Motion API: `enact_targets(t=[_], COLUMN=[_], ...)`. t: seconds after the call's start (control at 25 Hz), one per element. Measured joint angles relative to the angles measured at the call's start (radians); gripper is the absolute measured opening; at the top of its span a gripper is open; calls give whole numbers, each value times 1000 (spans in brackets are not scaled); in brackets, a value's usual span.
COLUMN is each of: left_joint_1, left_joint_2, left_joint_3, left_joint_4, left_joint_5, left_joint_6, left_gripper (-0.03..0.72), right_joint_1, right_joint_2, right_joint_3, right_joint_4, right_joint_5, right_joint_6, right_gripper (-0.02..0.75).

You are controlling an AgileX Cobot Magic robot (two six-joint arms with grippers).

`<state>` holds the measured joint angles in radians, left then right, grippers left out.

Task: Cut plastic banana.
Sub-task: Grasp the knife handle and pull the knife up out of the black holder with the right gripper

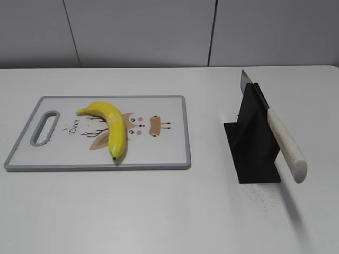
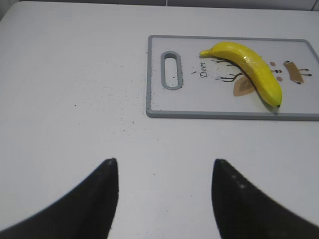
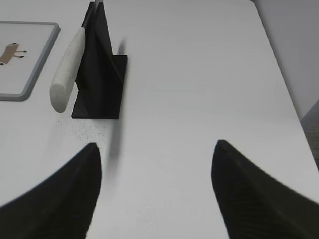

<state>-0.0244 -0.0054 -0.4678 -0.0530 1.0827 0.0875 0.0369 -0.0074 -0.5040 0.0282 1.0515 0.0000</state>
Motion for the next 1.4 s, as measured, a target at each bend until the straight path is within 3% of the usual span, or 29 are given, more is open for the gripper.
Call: enact_targets(t=[1.4], left_joint_1=[0], left_joint_2=[0], left_joint_3=[0], left_joint_4=[0], left_joint_5=[0], left_joint_6=[0], left_gripper=[579], right_joint_1=[0], right_joint_2=[0], right_joint_3=[0], right_joint_4=[0], right_joint_5=[0], right_joint_6=[0], right_gripper=[515])
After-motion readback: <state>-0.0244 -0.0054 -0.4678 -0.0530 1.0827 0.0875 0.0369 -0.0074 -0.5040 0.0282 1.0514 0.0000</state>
